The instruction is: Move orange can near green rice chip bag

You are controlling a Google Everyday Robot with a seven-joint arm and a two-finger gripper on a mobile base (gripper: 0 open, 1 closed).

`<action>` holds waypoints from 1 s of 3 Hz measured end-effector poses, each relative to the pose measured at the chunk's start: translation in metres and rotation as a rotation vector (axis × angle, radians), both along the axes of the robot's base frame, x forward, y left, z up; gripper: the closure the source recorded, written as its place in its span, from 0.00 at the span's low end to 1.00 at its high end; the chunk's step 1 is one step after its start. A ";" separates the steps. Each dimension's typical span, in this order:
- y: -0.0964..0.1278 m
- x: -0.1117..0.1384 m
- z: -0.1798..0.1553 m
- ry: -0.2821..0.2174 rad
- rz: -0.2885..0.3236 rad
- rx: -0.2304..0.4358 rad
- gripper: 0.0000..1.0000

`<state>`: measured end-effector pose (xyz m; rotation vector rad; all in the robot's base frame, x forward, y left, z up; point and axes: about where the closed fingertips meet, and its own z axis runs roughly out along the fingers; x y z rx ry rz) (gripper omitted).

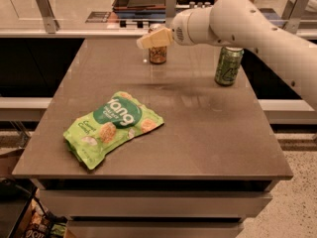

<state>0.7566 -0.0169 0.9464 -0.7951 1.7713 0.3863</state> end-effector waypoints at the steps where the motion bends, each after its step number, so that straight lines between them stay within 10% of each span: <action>1: -0.001 0.024 -0.012 -0.009 -0.018 0.062 0.00; 3: -0.002 0.047 -0.044 0.017 -0.050 0.119 0.00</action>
Offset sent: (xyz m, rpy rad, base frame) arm 0.0612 -0.0102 -0.0437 0.1529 0.0123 -0.0659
